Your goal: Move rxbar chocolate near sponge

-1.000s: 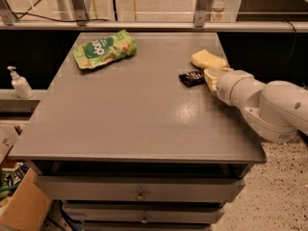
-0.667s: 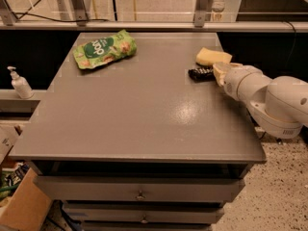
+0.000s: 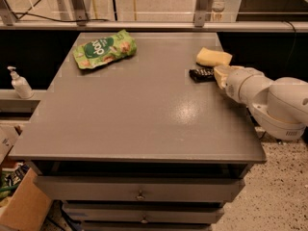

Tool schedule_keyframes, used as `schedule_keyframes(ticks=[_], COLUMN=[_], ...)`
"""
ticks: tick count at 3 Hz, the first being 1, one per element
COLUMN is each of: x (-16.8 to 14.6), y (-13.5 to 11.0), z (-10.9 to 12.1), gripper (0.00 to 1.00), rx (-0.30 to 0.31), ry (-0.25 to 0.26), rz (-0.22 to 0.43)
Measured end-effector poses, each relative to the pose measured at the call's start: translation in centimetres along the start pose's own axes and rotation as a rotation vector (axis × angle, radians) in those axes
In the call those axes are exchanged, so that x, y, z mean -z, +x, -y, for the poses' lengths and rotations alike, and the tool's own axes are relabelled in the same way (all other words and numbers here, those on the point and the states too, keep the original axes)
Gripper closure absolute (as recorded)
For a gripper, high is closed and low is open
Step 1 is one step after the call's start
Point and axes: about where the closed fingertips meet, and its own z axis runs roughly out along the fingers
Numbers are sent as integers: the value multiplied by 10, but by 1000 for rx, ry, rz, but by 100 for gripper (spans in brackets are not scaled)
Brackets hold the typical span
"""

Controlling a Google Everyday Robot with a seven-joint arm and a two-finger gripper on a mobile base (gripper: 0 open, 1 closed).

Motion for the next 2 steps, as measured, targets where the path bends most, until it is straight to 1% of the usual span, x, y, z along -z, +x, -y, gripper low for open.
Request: schedule_keyframes(ticks=[1,2], x=[1,2], y=[5,8], z=[-4,-6], gripper=[16,0], rx=[-5,-14], ry=[-13,-31], rz=[-14,-23])
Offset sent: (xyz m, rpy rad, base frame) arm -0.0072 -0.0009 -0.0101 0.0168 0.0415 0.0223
